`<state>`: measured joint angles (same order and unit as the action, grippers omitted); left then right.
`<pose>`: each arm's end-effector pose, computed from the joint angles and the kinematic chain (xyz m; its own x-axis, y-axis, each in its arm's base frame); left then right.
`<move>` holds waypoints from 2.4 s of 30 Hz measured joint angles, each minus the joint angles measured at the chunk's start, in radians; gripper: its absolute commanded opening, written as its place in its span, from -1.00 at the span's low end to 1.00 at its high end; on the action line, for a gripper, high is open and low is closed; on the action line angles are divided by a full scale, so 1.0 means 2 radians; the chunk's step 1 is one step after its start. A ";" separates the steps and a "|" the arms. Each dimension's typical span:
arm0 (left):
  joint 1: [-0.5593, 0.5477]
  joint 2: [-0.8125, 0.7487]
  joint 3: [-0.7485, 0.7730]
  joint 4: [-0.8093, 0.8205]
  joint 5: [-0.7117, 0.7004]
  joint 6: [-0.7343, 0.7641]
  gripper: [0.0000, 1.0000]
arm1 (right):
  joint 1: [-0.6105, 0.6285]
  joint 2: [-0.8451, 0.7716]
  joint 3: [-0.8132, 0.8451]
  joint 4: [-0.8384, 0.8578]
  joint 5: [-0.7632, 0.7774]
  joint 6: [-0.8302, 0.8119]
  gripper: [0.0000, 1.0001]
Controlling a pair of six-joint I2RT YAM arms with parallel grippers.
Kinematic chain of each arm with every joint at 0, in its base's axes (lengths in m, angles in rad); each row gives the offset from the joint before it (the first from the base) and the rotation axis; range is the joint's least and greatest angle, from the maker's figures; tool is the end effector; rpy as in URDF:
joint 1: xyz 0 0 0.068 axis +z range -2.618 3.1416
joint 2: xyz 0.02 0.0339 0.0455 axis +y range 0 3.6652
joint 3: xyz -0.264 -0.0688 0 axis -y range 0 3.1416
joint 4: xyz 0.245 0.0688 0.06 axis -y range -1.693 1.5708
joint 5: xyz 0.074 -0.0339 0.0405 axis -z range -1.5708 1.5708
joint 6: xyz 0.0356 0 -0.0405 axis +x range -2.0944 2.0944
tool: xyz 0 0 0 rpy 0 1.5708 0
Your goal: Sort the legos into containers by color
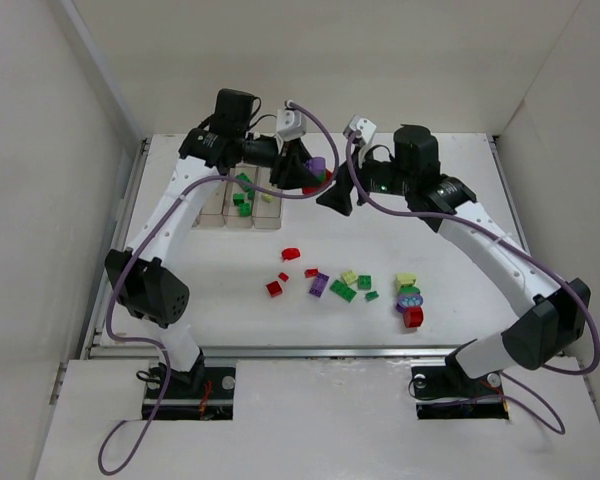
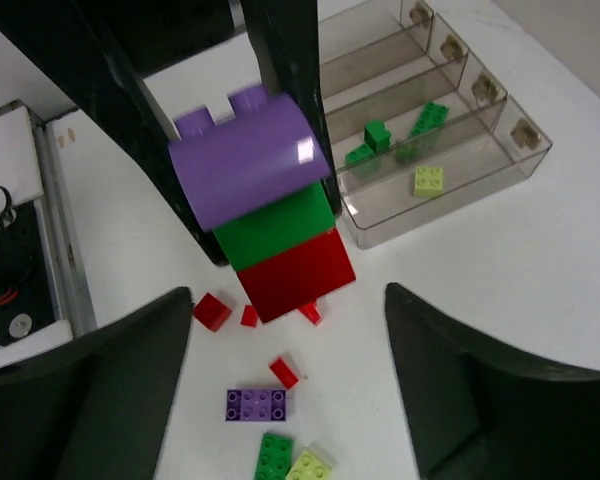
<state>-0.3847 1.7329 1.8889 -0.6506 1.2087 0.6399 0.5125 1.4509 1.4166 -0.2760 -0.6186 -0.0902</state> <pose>0.3319 -0.1703 0.4303 0.1820 0.1545 -0.9711 0.9813 -0.0908 0.1695 0.2805 0.1815 0.3957 -0.1857 -0.1887 -0.9643 -0.9011 0.4240 0.0906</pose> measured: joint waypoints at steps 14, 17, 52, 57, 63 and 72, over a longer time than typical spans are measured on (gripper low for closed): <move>-0.005 -0.015 -0.009 -0.032 0.019 0.031 -1.00 | 0.006 0.014 0.020 -0.001 -0.020 -0.010 -0.37; -0.003 -0.015 -0.009 -0.033 0.021 0.031 -1.00 | 0.009 0.014 0.020 0.000 -0.021 -0.010 -0.92; 0.128 -0.393 -0.494 0.245 -0.640 -0.146 -1.00 | 0.118 0.524 0.527 0.051 0.189 0.179 -1.00; 0.128 -0.403 -0.518 0.285 -0.706 -0.150 -1.00 | 0.149 0.595 0.542 0.041 0.184 0.184 -1.00; 0.128 -0.391 -0.524 0.304 -0.727 -0.155 -1.00 | 0.159 0.612 0.543 0.043 0.192 0.187 -0.96; 0.128 -0.384 -0.524 0.309 -0.715 -0.155 -1.00 | 0.159 0.612 0.548 0.064 0.233 0.190 0.60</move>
<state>-0.1291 0.9649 0.8417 -0.0330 -0.2203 0.3302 0.8299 2.6740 2.5122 -0.1474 -0.1524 0.2890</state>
